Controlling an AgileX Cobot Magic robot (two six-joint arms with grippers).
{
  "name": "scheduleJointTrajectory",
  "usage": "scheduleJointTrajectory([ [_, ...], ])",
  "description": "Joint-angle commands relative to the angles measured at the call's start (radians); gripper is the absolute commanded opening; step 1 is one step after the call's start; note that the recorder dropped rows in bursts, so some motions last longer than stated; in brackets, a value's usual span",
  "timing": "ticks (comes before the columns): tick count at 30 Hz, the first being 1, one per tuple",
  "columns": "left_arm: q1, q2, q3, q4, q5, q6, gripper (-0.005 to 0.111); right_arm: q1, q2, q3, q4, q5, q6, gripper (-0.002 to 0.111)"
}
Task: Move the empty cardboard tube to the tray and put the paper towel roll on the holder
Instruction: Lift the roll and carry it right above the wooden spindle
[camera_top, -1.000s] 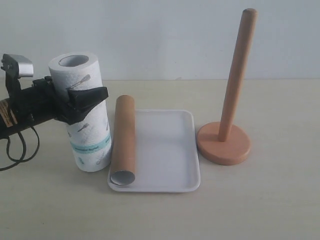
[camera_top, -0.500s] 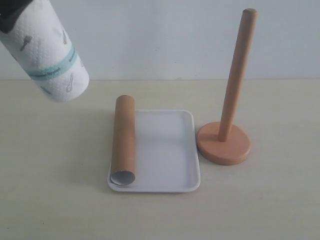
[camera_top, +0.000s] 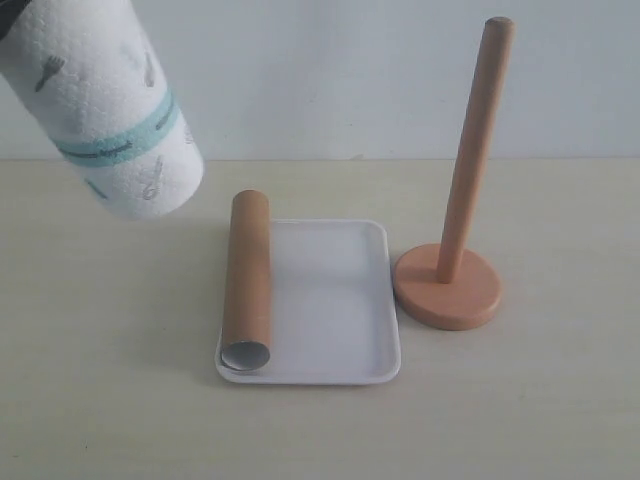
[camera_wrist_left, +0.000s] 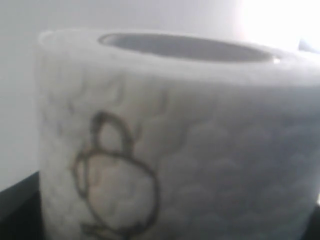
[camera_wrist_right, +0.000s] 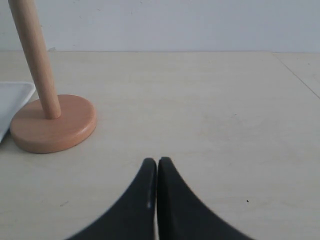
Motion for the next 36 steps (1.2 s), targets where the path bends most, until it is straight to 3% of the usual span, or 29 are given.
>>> scheduleJointTrajectory([
  [1,-0.188,-0.012,-0.063,-0.023,0.111,-0.015,0.004,-0.004,-0.005,0.004,0.001,-0.005,0.0,0.0],
  [4,-0.317,0.006,-0.105,-0.034,0.27,-0.012,0.004,-0.004,-0.005,0.004,0.001,-0.005,0.0,0.0],
  [8,-0.444,0.081,-0.215,-0.085,0.371,0.02,0.004,-0.004,-0.005,0.004,0.001,-0.005,0.0,0.0],
  [12,-0.517,0.184,-0.412,-0.188,0.51,0.016,0.004,-0.004,-0.005,0.004,0.001,-0.005,0.0,0.0],
  [18,-0.628,0.372,-0.731,-0.186,0.56,0.015,0.004,-0.002,-0.005,0.004,0.001,-0.012,0.0,0.0],
  [22,-0.711,0.485,-0.913,-0.135,0.746,0.015,0.004,0.022,-0.005,0.004,0.001,-0.017,0.0,0.0],
  [28,-0.778,0.629,-1.135,-0.104,0.954,0.012,0.004,0.03,-0.005,0.004,0.001,-0.018,0.0,0.0],
  [36,-0.781,0.747,-1.308,-0.104,0.985,-0.06,0.004,0.033,-0.005,0.004,0.001,-0.018,0.0,0.0],
])
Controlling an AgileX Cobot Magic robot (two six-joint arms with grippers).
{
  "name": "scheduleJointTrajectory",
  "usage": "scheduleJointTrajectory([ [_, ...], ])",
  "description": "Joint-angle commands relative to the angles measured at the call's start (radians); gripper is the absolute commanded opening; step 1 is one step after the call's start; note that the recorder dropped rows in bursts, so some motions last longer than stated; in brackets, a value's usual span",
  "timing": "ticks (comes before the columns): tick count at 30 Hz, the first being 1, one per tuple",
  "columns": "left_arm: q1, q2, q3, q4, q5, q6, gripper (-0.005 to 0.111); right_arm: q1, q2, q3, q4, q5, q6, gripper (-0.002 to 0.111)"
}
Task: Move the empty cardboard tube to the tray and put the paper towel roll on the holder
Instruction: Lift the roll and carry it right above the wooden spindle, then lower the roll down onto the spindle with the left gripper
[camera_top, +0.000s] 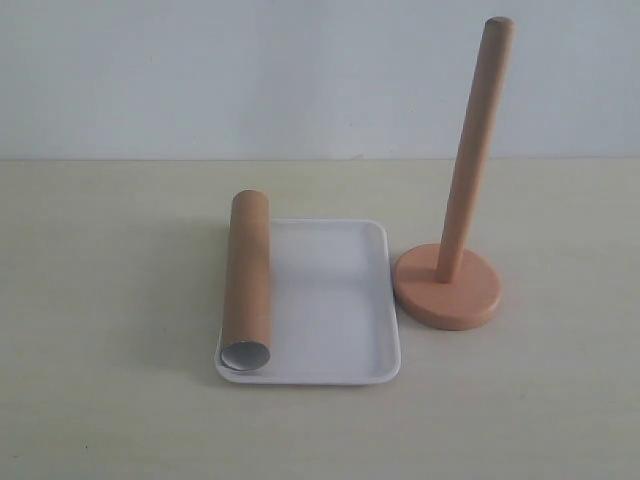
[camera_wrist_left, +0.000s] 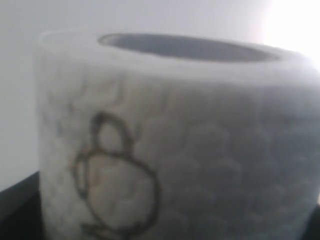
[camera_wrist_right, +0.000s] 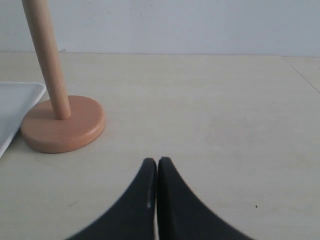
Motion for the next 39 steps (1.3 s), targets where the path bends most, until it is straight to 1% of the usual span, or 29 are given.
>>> scheduleJointTrajectory([
  [1,-0.007,0.035,-0.075,-0.007,-0.004,-0.021,0.004,0.003,-0.005,0.004,0.001,-0.013,0.0,0.0],
  [5,-0.007,0.065,-0.106,-0.007,0.024,-0.057,0.004,0.003,-0.005,0.004,0.001,-0.013,0.0,0.0],
  [13,-0.007,0.098,-0.106,-0.007,0.024,-0.062,0.004,0.003,-0.005,0.004,0.001,-0.013,0.0,0.0],
  [22,-0.007,0.153,-0.106,-0.012,0.08,-0.062,0.004,0.003,-0.005,0.004,0.001,-0.013,0.0,0.0],
  [25,-0.007,0.183,-0.106,-0.019,0.065,-0.062,0.004,0.003,-0.005,0.004,0.001,-0.013,0.0,0.0],
  [28,-0.007,0.223,-0.106,-0.019,0.012,-0.062,0.004,0.003,-0.005,0.004,0.001,-0.013,0.0,0.0],
  [31,-0.007,0.261,-0.106,-0.015,0.007,-0.062,0.004,0.003,-0.005,0.004,0.001,-0.013,0.0,0.0],
  [39,-0.002,0.274,-0.007,-0.006,-0.013,-0.058,0.004,0.003,-0.005,0.004,0.001,-0.013,0.0,0.0],
])
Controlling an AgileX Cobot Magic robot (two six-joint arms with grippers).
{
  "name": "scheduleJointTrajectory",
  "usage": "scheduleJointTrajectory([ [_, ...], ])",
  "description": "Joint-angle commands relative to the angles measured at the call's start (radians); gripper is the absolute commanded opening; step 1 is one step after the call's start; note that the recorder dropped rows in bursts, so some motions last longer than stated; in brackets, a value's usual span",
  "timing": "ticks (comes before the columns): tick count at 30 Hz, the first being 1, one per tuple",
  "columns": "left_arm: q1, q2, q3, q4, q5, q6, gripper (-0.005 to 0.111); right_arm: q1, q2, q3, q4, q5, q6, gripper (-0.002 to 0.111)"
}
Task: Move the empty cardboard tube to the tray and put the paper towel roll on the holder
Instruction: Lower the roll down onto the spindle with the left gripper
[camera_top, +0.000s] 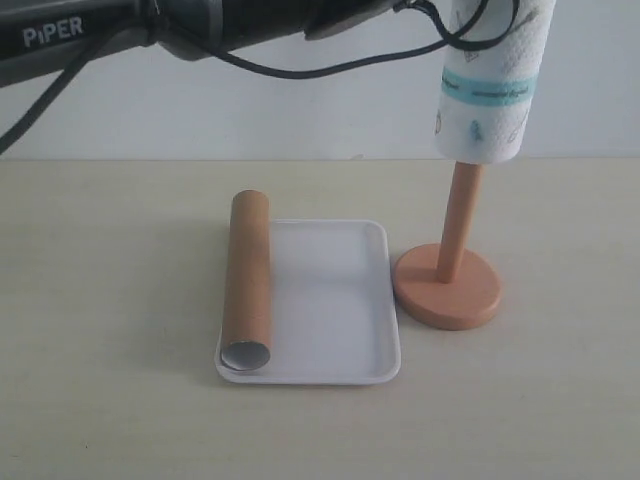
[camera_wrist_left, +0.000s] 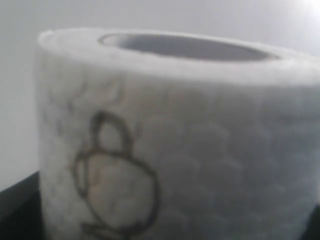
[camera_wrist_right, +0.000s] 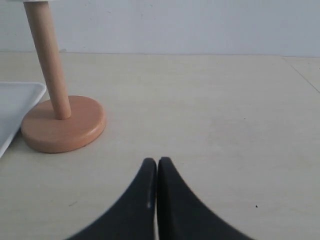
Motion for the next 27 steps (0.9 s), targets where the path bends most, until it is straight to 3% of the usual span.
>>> scheduleJointTrajectory([
  [1,0.003,-0.01,0.037,0.007,-0.042,-0.001,0.004,0.003,-0.005,0.004,0.001,-0.012,0.0,0.0],
  [4,0.022,-0.01,0.069,0.007,-0.082,-0.001,0.004,0.003,-0.005,0.004,0.001,-0.012,0.0,0.0],
  [11,0.075,-0.01,0.168,-0.003,-0.313,-0.001,0.004,0.003,-0.005,0.004,0.001,-0.012,0.0,0.0],
  [17,0.094,-0.01,0.278,-0.003,-0.356,0.028,0.004,0.003,-0.005,0.004,0.001,-0.012,0.0,0.0],
  [20,0.096,-0.01,0.325,-0.023,-0.402,0.089,0.004,0.003,-0.005,0.004,0.001,-0.012,0.0,0.0],
  [27,0.096,-0.01,0.418,-0.249,-0.511,0.355,0.004,0.003,-0.005,0.004,0.001,-0.012,0.0,0.0],
])
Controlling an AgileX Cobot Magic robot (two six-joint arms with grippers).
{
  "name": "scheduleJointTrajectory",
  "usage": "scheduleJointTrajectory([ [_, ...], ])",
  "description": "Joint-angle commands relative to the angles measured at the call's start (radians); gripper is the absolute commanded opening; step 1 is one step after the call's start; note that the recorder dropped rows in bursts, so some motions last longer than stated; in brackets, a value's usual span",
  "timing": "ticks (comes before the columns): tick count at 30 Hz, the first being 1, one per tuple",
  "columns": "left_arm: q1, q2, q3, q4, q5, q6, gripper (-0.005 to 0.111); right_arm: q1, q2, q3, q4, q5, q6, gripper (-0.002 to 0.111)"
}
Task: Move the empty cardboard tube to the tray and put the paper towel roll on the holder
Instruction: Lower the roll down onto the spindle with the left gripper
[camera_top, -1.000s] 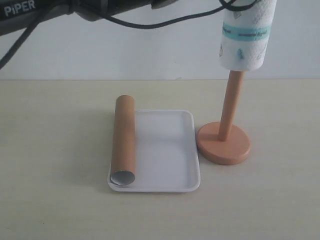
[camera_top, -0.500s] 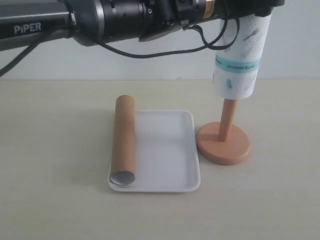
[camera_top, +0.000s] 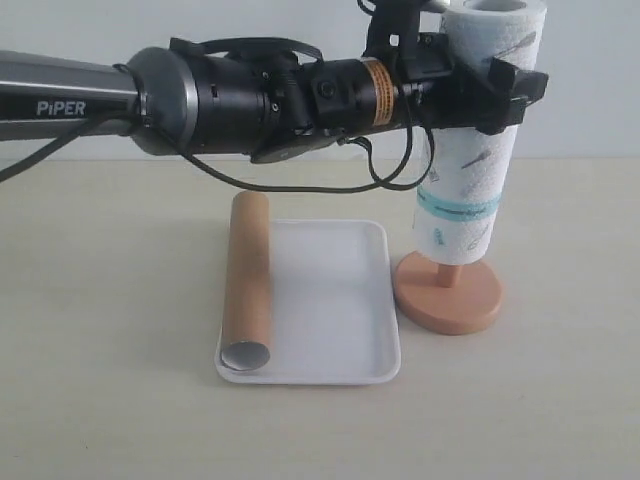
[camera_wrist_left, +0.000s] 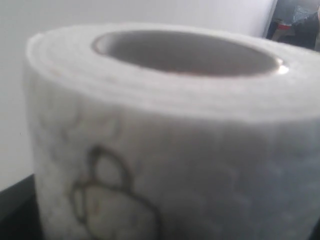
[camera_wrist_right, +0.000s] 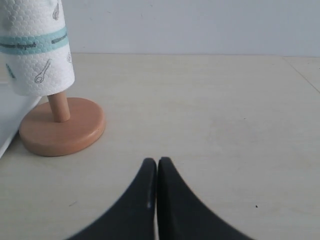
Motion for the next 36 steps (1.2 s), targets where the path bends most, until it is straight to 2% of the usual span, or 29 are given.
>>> scheduleJointTrajectory([
  [1,0.003,-0.01,0.057,-0.154,-0.095,0.169,0.004,0.003,-0.005,0.004,0.001,-0.012,0.0,0.0],
  [7,0.003,-0.01,0.154,-0.292,-0.198,0.312,0.004,0.003,-0.005,0.004,0.001,-0.012,0.0,0.0],
  [11,0.003,-0.01,0.198,-0.301,-0.269,0.354,0.004,0.003,-0.005,0.004,0.001,-0.012,0.0,0.0],
  [24,0.003,0.057,0.201,-0.299,-0.33,0.359,0.004,0.003,-0.005,0.004,0.001,-0.012,0.0,0.0],
  [33,0.003,0.064,0.201,-0.299,-0.323,0.371,0.004,0.003,-0.005,0.004,0.001,-0.012,0.0,0.0],
  [36,0.003,0.064,0.201,-0.299,-0.322,0.367,0.013,0.003,-0.005,0.004,0.001,-0.012,0.0,0.0],
])
